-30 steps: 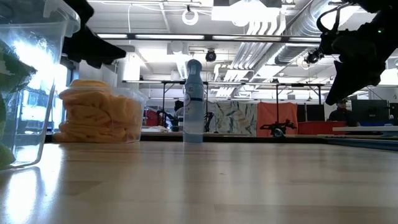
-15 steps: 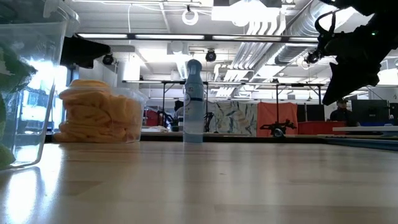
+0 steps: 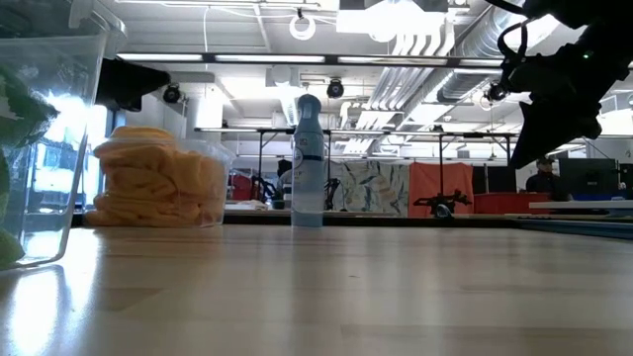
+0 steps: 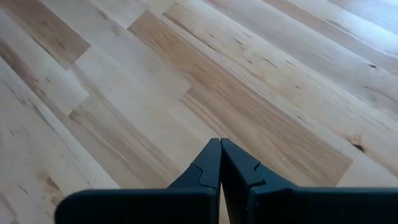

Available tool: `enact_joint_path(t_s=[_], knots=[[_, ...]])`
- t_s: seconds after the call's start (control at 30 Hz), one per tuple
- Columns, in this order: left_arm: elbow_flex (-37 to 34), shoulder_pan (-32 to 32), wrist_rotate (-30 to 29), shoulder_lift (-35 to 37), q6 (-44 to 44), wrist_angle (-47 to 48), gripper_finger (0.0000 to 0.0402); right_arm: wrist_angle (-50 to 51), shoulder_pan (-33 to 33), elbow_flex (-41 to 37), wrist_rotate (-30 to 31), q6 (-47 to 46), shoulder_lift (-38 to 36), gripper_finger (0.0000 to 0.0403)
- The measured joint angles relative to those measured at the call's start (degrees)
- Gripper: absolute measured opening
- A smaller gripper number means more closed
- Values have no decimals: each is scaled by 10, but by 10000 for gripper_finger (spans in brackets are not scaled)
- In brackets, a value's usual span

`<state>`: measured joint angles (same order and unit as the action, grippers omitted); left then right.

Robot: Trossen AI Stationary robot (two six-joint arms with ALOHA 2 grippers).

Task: Sort microfiber towel by color & place in baskets
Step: Return to Home Position

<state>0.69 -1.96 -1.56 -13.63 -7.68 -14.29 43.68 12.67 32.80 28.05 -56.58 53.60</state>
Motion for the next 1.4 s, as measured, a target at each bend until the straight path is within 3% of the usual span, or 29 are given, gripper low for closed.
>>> enact_joint_path(t_s=[0.43,0.77,1.23,1.4], knots=[[0,0,13,136,10,106,0,0,0,0,0,0,0,0],[1,0,31,134,14,130,0,2,0,0,0,5,0,0],[0,0,26,128,106,135,0,-1,0,0,0,44,0,0],[0,0,26,128,106,135,0,-73,10,-26,-19,181,-5,0]])
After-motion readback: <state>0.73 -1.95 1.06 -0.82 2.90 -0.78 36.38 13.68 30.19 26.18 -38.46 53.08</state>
